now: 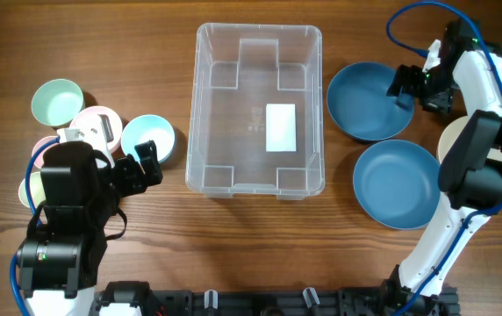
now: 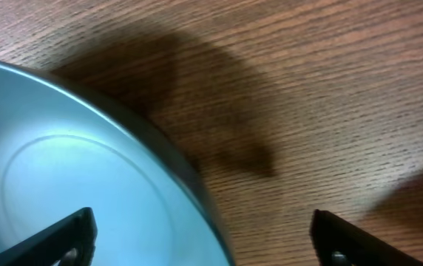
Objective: Pack container
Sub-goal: 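Grasp the rim of the far dark teal plate with the right gripper, then carry the teal plate into the clear bin and release it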
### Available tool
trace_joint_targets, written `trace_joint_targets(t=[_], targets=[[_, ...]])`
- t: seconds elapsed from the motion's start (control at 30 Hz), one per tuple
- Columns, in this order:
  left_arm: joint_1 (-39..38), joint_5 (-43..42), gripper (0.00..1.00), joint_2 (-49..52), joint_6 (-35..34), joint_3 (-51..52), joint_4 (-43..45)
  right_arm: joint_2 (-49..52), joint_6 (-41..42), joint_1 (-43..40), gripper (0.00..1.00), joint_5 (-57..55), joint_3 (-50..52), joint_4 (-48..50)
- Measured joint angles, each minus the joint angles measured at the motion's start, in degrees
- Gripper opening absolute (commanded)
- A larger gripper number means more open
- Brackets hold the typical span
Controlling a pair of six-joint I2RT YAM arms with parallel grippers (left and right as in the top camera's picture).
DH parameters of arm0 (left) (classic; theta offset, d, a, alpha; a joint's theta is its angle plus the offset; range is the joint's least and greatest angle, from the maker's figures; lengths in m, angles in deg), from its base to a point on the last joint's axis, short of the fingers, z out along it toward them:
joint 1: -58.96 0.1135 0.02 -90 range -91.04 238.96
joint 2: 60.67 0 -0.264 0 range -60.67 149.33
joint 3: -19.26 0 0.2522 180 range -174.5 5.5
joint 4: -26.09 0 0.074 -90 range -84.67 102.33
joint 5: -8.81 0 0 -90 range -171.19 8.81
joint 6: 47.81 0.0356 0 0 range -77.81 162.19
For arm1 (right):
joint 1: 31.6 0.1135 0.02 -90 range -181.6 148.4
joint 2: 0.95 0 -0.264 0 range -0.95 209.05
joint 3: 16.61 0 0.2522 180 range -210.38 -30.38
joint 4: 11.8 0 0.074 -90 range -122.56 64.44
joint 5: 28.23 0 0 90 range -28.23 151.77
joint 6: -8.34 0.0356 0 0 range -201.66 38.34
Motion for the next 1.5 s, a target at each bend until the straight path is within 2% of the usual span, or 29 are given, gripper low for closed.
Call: trace_joint_targets(t=[0.07, 0.23, 0.27, 0.4, 0.5, 0.53, 0.67, 1.2, 1.3, 1.37, 1.5], targets=[[0.00, 0.00, 1.00, 0.00, 0.00, 0.00, 0.00, 0.00, -0.17, 0.07, 0.57, 0.02, 0.00, 0.20], [0.00, 0.00, 1.00, 0.00, 0.00, 0.00, 0.00, 0.00, -0.44, 0.11, 0.47, -0.15, 0.00, 0.17], [0.00, 0.00, 1.00, 0.00, 0.00, 0.00, 0.00, 0.00, -0.44, 0.11, 0.41, -0.15, 0.00, 0.17], [0.00, 0.00, 1.00, 0.00, 0.00, 0.00, 0.00, 0.00, -0.37, 0.11, 0.29, -0.24, 0.00, 0.17], [0.00, 0.00, 1.00, 0.00, 0.00, 0.00, 0.00, 0.00, 0.31, 0.11, 0.22, -2.12, 0.00, 0.20], [0.00, 0.00, 1.00, 0.00, 0.00, 0.00, 0.00, 0.00, 0.46, 0.11, 0.16, -2.89, 0.00, 0.22], [0.00, 0.00, 1.00, 0.00, 0.00, 0.00, 0.00, 0.00, 0.74, 0.11, 0.07, -3.80, 0.00, 0.42], [0.00, 0.00, 1.00, 0.00, 0.00, 0.00, 0.61, -1.46, 0.87, 0.11, 0.04, -3.13, -1.01, -1.40], [0.00, 0.00, 1.00, 0.00, 0.00, 0.00, 0.61, -11.72, 0.87, 0.44, 0.04, -3.15, -1.11, -0.98], [0.00, 0.00, 1.00, -0.02, 0.00, 0.00, 0.63, -22.23, 0.87, 1.75, 0.04, -3.13, -1.99, -0.28], [0.00, 0.00, 1.00, -0.04, 0.00, 0.00, 0.63, -33.97, 1.11, 9.55, 0.04, -2.86, -3.15, 0.59]])
